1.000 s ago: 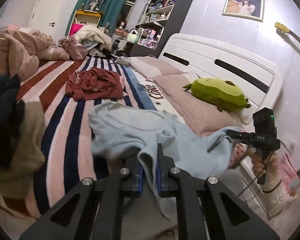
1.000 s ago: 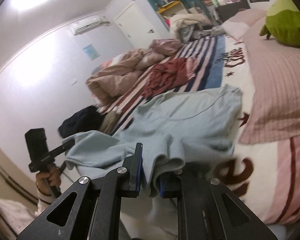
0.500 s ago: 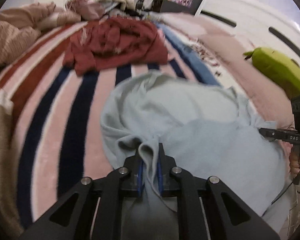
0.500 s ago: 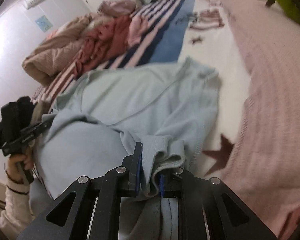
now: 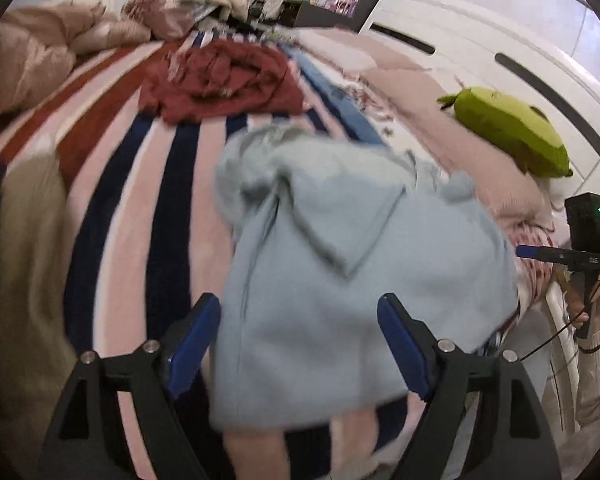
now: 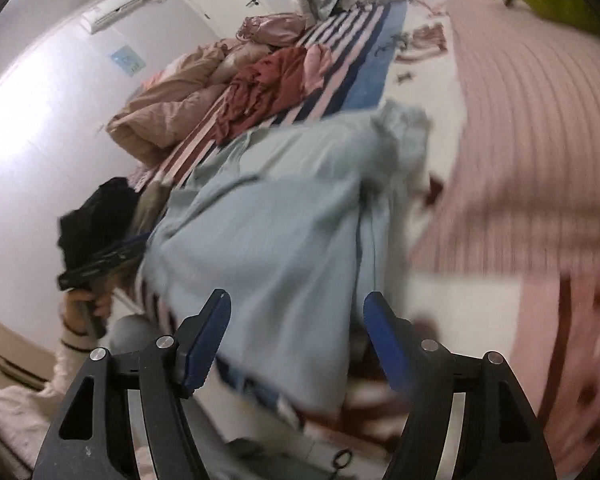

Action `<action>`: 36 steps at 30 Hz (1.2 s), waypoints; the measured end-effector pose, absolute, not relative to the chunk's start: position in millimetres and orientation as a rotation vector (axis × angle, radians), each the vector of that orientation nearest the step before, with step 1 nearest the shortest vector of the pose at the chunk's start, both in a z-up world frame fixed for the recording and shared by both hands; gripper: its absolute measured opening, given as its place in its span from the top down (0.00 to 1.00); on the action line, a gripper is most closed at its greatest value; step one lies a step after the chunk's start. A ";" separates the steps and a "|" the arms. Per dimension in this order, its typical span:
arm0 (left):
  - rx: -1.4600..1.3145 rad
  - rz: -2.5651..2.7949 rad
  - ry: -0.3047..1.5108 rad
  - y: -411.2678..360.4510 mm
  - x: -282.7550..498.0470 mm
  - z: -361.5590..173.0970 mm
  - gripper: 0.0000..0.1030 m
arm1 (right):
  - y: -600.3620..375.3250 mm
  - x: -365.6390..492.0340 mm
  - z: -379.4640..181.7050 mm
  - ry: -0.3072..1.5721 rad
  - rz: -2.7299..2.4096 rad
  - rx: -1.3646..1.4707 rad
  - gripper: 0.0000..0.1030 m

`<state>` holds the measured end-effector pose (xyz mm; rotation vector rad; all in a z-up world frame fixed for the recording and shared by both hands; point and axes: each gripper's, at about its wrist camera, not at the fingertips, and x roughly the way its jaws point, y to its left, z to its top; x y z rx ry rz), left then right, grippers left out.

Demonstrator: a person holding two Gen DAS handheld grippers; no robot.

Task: Fold small clothes

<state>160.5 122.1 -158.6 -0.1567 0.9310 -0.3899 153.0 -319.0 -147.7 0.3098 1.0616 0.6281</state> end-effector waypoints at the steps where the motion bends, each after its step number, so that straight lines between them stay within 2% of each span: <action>1: -0.158 -0.381 0.950 124.0 156.5 -166.6 0.24 | -319.7 146.2 -153.5 1.079 0.623 0.309 0.36; 5: -0.221 -0.383 0.978 127.5 148.3 -191.1 0.25 | -312.7 132.4 -186.1 1.135 0.580 0.270 0.35; 7: -0.197 -0.386 0.968 120.1 143.2 -190.3 0.32 | -303.8 129.9 -190.5 1.098 0.599 0.253 0.38; 8: -0.195 -0.418 0.973 114.4 141.5 -188.7 0.47 | -299.0 130.6 -190.2 1.092 0.619 0.251 0.51; 9: -0.210 -0.467 0.985 109.5 140.4 -187.6 0.62 | -293.7 132.7 -191.3 1.103 0.636 0.263 0.76; 10: -0.230 -0.516 1.000 105.6 139.1 -186.6 0.68 | -289.8 135.1 -193.6 1.123 0.648 0.273 0.88; 11: -0.232 -0.536 1.008 102.2 138.1 -185.0 0.84 | -285.0 137.7 -195.1 1.138 0.661 0.280 0.90; 12: -0.227 -0.543 1.009 98.9 136.2 -182.2 0.91 | -280.6 138.6 -193.6 1.130 0.671 0.277 0.91; 14: -0.216 -0.531 0.988 96.9 132.7 -171.3 0.93 | -276.2 139.7 -185.4 1.105 0.696 0.283 0.91; 21: -0.193 -0.533 0.812 98.0 151.2 -105.4 0.94 | -273.3 163.0 -123.3 0.948 0.722 0.270 0.93; 27: -0.152 -0.422 0.701 93.7 231.8 -66.6 0.94 | -279.4 238.0 -89.3 0.877 0.585 0.226 0.93; 31: -0.177 -0.352 0.710 94.6 301.8 -73.0 0.93 | -293.8 293.9 -85.8 0.857 0.483 0.257 0.93; 34: -0.212 -0.300 0.739 94.8 352.2 -90.5 0.75 | -287.5 336.0 -96.9 0.858 0.380 0.200 0.89; 35: -0.205 -0.267 0.748 94.7 364.3 -96.2 0.57 | -285.7 348.6 -104.7 0.876 0.359 0.186 0.85; 36: -0.194 -0.242 0.756 96.9 369.8 -100.7 0.43 | -284.7 356.2 -111.3 0.901 0.356 0.187 0.75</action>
